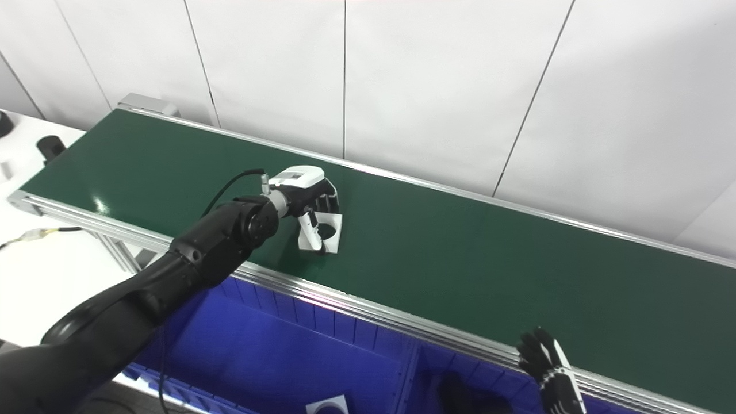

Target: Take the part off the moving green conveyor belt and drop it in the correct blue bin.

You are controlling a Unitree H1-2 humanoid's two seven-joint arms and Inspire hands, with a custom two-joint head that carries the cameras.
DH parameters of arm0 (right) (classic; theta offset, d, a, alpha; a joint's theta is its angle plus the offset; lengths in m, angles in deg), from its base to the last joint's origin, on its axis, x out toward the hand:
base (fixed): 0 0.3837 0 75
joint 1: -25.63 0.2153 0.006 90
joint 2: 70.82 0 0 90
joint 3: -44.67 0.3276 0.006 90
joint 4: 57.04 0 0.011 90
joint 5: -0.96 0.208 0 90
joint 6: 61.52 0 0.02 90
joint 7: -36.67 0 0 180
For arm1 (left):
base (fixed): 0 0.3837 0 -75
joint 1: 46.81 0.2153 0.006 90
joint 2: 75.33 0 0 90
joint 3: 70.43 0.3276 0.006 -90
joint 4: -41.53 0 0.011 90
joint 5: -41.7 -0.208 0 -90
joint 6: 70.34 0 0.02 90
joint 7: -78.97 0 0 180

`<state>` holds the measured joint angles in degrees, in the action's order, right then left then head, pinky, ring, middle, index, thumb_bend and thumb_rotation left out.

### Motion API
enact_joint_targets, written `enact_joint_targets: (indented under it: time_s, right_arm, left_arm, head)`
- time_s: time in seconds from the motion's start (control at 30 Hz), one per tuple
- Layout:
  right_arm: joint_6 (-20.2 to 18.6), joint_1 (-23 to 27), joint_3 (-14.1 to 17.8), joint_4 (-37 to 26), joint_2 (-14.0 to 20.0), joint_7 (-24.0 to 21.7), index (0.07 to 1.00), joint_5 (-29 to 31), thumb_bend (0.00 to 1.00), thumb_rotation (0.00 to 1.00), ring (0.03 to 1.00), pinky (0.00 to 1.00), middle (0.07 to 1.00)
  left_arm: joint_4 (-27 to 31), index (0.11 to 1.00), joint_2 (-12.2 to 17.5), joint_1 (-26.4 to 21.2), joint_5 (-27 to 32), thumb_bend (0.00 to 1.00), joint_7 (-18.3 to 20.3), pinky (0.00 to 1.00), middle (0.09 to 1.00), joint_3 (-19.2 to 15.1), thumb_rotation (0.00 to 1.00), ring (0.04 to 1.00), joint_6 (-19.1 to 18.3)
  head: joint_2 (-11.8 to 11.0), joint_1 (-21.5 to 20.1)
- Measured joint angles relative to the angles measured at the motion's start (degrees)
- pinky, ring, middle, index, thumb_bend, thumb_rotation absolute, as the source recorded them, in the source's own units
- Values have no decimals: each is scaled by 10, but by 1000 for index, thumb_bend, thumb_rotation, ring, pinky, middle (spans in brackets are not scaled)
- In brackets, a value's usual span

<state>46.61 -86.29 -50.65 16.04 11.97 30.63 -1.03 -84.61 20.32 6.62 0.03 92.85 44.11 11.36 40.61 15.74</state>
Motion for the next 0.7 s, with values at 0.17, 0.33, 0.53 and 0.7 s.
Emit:
enact_joint_targets:
  time_s: [0.17, 0.33, 0.53, 0.7]
  right_arm:
    - [0, 5, 1, 9, -4, 1, 923, -1, 757, 357, 868, 833, 889]
    - [0, 12, 0, 20, -6, 1, 918, -9, 777, 368, 856, 805, 887]
    - [0, 17, -5, 27, -19, 7, 895, -36, 806, 348, 831, 765, 869]
    - [0, 16, -13, 27, -36, 15, 881, -69, 834, 346, 818, 752, 852]
  left_arm:
    - [0, 480, 0, -1, 6, 519, 5, 424, 521, 2, 0, 507, 0]
    - [15, 493, 4, 15, 42, 522, -8, 278, 451, -33, 0, 360, 4]
    - [128, 490, 2, 68, 124, 504, -41, 440, 500, -133, 0, 445, 11]
    - [253, 490, -23, 113, 191, 503, -73, 428, 498, -184, 0, 444, 42]
  head:
    - [-7, -14]
    - [-14, -51]
    - [-9, -113]
    - [1, -184]
